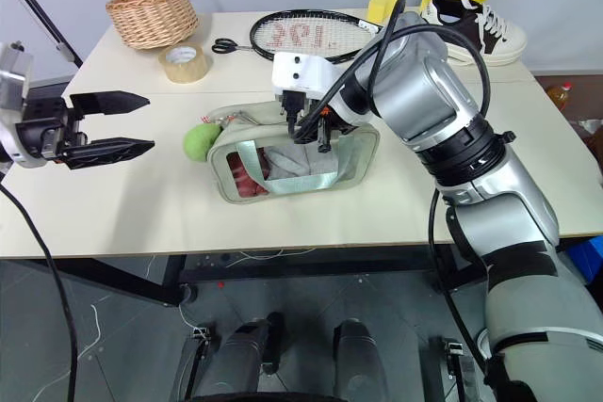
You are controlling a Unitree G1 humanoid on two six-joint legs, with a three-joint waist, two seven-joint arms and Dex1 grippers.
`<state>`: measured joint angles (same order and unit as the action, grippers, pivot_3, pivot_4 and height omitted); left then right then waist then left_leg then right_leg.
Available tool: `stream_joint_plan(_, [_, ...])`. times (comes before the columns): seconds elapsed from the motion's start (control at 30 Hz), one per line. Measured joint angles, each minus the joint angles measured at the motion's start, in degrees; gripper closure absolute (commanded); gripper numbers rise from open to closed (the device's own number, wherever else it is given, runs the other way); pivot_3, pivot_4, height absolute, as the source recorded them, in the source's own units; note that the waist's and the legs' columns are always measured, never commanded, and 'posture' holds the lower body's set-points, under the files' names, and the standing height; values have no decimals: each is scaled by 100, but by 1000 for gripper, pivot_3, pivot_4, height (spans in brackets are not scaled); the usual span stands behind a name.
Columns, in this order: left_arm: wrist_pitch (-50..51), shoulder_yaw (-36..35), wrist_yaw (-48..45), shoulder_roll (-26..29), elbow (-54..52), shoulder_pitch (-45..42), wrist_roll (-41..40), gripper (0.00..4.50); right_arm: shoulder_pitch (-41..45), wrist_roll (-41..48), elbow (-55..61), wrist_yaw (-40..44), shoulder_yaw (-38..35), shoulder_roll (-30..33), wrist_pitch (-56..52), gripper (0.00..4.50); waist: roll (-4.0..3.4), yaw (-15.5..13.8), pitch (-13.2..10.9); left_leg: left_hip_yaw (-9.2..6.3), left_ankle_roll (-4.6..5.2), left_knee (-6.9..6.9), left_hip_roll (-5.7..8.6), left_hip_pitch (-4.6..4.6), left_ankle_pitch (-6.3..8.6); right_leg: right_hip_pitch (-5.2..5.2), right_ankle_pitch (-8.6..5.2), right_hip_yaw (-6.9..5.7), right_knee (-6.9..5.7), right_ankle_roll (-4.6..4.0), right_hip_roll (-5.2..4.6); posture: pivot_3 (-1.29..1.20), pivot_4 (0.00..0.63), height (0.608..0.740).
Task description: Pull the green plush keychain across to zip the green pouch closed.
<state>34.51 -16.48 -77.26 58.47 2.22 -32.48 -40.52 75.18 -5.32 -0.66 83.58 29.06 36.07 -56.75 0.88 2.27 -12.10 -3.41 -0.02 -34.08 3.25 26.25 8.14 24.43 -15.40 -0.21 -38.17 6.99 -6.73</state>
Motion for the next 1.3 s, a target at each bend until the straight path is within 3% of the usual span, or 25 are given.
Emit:
stream_joint_plan(0.63, [-161, 236, -37, -135, 229, -224, 133, 0, 141, 438, 353, -652, 405, 47, -825, 4439, 1, 23, 1, 0, 1, -2, -1, 8, -1, 8, 1, 0, 0, -1, 0, 0, 150, 724])
stream_joint_plan(0.73, [-160, 234, -36, -134, 209, -215, 131, 0, 127, 464, 262, -838, 405, -10, -777, 3429, 3, 23, 2, 0, 1, -3, -1, 8, -1, 8, 2, 0, -1, -1, 1, 0, 150, 724])
stream_joint_plan(0.83, [-159, 228, -38, -125, 206, -195, 130, 0, 43, 607, 261, -870, 405, -12, -695, 1896, 3, 22, 2, 1, 1, -3, -1, 8, -1, 8, 2, 0, -1, -1, 1, 0, 150, 724])
stream_joint_plan(0.97, [-159, 227, -38, -121, 203, -195, 130, 0, 46, 857, 296, -738, 309, 267, -588, 1896, 3, 6, 2, 1, 2, -6, 0, 9, -1, 6, 2, -1, 0, 0, 0, 0, 150, 724])
stream_joint_plan(1.1, [-160, 226, -46, -118, 205, -196, 131, 0, 38, 1111, 551, -555, -180, 1004, -409, 1896, 4, -17, 2, 2, 1, -10, 0, 13, 0, 4, 3, -2, 6, 2, -1, 0, 150, 724])
stream_joint_plan(1.3, [-164, 254, -80, -132, 214, -217, 150, 0, -819, 1143, 736, -643, -517, 1676, -69, 1896, 9, 12, 6, 4, 2, -9, -2, 12, -1, 4, 4, -1, 6, 1, -2, 0, 150, 724])
